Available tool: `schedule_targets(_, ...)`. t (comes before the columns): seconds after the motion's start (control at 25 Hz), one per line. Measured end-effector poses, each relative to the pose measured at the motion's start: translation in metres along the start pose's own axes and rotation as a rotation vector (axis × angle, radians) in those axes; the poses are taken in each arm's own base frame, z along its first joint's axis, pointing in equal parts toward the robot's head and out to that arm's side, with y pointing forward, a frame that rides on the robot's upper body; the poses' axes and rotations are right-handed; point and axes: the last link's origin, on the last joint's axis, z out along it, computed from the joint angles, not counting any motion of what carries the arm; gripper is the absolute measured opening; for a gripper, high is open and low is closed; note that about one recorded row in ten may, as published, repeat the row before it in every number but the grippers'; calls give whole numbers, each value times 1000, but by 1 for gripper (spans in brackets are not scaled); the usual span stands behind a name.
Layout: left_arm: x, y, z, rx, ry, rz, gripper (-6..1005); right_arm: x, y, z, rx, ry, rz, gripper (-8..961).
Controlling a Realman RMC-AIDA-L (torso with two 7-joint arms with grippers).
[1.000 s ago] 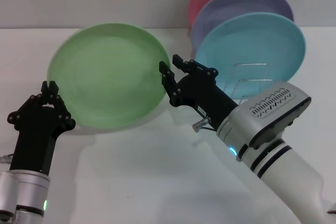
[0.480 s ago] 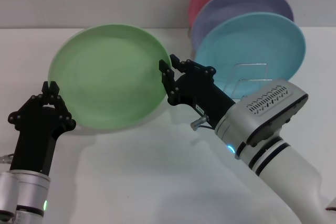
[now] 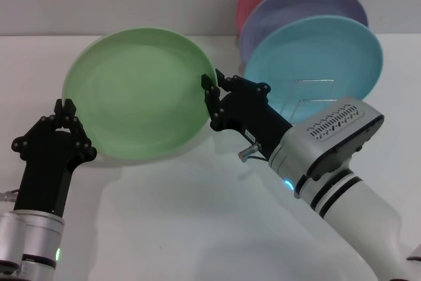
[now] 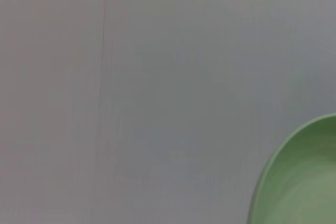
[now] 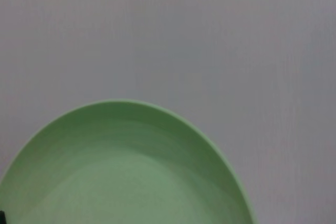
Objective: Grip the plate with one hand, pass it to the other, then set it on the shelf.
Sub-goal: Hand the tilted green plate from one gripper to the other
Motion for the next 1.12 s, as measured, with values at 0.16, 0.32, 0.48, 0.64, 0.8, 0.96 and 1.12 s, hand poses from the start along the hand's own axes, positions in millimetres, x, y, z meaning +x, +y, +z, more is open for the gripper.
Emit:
schedule_targets(0.16, 0, 0, 0, 0, 0, 1, 71, 0, 0, 1, 2, 3, 1, 155)
schedule_targets(0.32, 0, 0, 1, -1, 1, 2, 75, 0, 0, 2, -2, 8, 0, 150)
schedule_targets(0.48, 0, -1, 1, 1, 0, 4, 79, -1, 0, 3, 0, 7, 0, 143)
schedule_targets(0.64, 0, -1, 1, 0, -1, 4, 83, -1, -2, 4, 6, 5, 1, 122)
schedule_targets(0.8, -1, -1, 2, -1, -3, 4, 87, -1, -2, 4, 7, 5, 0, 75)
schedule_targets(0.96, -1, 0, 2, -2, -3, 4, 91, -1, -3, 4, 7, 6, -1, 61)
schedule_targets(1.12, -1, 0, 1, -5, -3, 4, 96, -1, -3, 4, 7, 7, -1, 57)
